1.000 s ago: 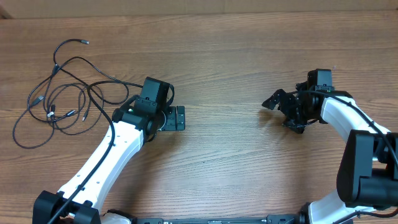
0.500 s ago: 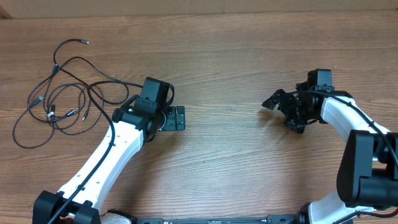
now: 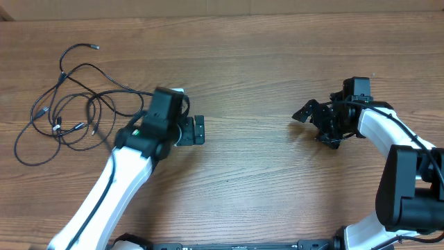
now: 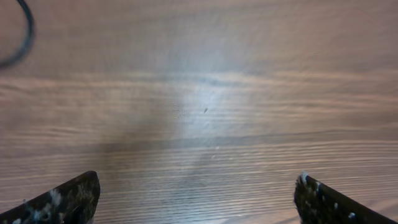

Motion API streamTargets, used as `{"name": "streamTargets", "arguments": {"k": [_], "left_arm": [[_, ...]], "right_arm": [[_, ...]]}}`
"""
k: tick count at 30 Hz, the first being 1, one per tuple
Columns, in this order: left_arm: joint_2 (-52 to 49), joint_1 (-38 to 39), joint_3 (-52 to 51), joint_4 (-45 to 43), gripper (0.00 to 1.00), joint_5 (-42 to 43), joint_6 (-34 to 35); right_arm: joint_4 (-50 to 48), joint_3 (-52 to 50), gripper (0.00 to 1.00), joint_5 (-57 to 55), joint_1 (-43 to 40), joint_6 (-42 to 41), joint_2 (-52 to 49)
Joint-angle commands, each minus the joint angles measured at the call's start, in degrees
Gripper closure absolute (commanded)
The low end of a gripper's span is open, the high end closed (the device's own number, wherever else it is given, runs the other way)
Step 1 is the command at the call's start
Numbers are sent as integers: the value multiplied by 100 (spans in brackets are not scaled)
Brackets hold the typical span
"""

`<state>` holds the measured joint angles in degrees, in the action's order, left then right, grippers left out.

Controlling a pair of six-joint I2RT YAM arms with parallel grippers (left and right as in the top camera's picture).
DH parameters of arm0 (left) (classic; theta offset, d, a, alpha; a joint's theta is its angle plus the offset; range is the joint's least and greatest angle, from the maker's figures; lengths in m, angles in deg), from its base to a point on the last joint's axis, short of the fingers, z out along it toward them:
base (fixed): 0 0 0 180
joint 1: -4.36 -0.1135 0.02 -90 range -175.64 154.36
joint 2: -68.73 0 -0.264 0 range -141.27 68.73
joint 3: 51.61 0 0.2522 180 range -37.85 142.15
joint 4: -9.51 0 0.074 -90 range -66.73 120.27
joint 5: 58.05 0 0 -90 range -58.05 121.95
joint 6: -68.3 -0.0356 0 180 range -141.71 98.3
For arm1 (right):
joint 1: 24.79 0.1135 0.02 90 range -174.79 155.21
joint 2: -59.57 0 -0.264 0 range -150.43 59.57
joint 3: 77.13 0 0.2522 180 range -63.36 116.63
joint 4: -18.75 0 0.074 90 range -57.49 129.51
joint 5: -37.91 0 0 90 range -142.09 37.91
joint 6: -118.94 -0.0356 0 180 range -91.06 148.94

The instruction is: Untangle cables

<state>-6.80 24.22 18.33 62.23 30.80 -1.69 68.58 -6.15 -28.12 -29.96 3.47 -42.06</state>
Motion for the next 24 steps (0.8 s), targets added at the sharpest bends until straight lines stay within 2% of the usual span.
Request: {"name": "streamTargets", "arguments": {"k": [1, 5, 10, 19, 24], "left_arm": [[988, 0, -28, -22, 0, -76, 98], [2162, 0, -28, -20, 0, -79, 98], [2830, 0, -28, -4, 0, -79, 98], [2769, 0, -28, 63, 0, -76, 98], [2730, 0, -50, 647, 0, -76, 98]], "right_arm": [[17, 13, 0, -251, -17, 7, -28], [17, 13, 0, -251, -17, 7, -28], [17, 13, 0, -251, -17, 7, -28], [17, 13, 0, -251, -17, 7, -28], [17, 13, 0, -251, -17, 7, -28]]}}
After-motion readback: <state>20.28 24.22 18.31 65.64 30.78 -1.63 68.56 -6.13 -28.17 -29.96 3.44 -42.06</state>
